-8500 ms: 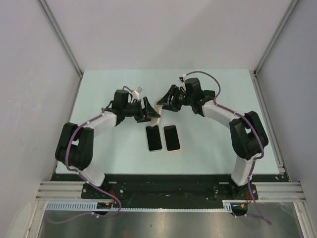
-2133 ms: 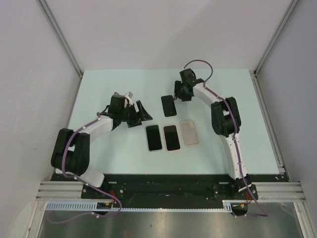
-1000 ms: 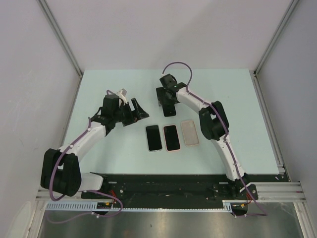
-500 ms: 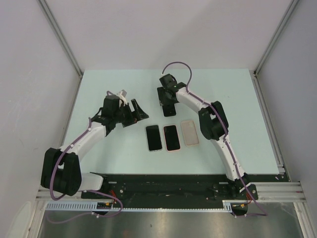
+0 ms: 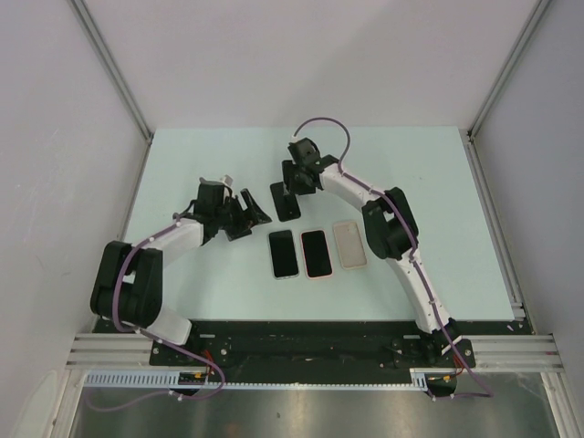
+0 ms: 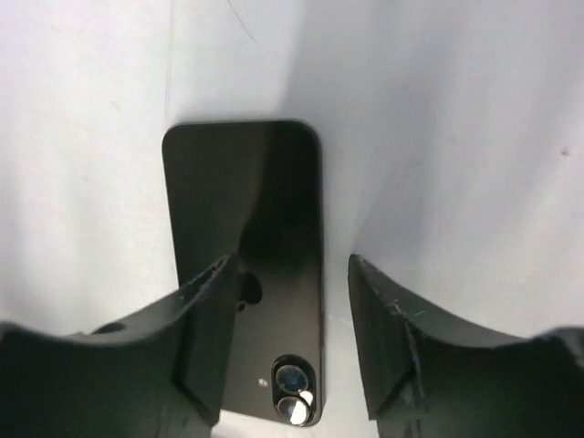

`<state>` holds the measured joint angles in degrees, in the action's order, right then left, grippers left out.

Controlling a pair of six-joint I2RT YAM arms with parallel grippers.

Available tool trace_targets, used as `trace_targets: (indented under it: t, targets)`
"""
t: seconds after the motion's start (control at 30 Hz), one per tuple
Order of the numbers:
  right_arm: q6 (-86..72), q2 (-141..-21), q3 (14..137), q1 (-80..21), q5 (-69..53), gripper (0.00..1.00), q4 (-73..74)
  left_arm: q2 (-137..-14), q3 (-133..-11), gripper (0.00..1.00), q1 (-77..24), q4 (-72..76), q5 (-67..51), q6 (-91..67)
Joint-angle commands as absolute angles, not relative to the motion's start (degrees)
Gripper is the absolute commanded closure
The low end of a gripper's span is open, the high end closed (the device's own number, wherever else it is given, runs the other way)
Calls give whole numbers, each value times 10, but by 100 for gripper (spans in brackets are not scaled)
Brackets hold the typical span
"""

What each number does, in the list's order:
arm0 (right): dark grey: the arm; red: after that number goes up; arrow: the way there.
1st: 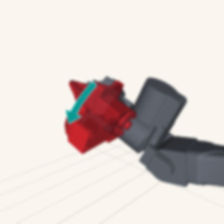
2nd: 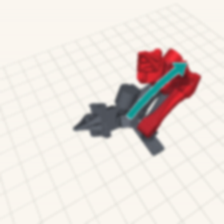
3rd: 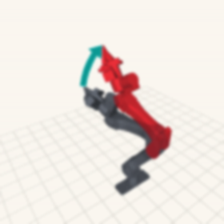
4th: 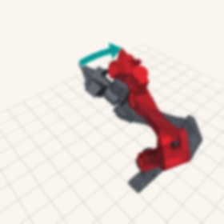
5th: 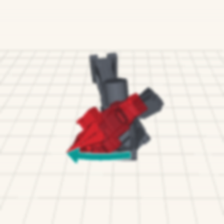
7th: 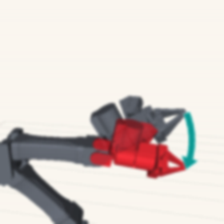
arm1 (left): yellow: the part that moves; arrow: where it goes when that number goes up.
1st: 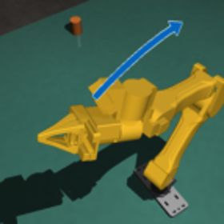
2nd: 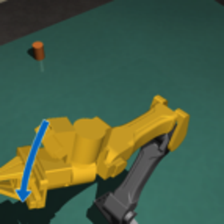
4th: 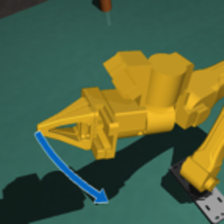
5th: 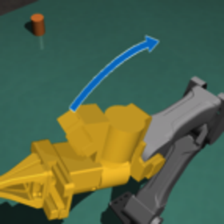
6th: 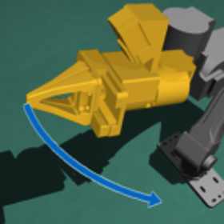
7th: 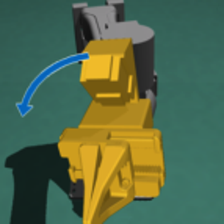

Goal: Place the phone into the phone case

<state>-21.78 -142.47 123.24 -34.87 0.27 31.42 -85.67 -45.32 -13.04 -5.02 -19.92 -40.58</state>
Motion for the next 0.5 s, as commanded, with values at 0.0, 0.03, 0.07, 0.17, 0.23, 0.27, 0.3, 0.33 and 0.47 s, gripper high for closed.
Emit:
trace_targets:
  t: [0.0,0.03,0.07,0.17,0.23,0.27,0.3,0.33,0.47]
  targets:
    - [-275,-1428,1196,-359,-85,46,272,-884,-468,18,-128,18,-208,-420]
    - [-282,-1426,1192,-359,-97,47,265,-899,-476,18,-128,18,-198,-416]
    - [-284,-1425,1189,-359,-99,47,263,-910,-482,18,-128,12,-193,-410]
    - [-271,-1424,1192,-363,-95,43,265,-932,-499,20,-126,4,-185,-408]
    - [-259,-1425,1201,-367,-76,36,274,-926,-486,21,-124,4,-173,-416]
    - [-247,-1426,1205,-369,-64,32,279,-910,-479,21,-125,5,-163,-425]
    - [-238,-1426,1208,-375,-43,29,286,-897,-472,21,-123,8,-155,-429]
    - [-231,-1428,1210,-378,-36,27,287,-886,-460,20,-122,7,-146,-432]
    - [-190,-1446,1243,-394,-3,18,305,-818,-436,18,-115,-20,-103,-439]
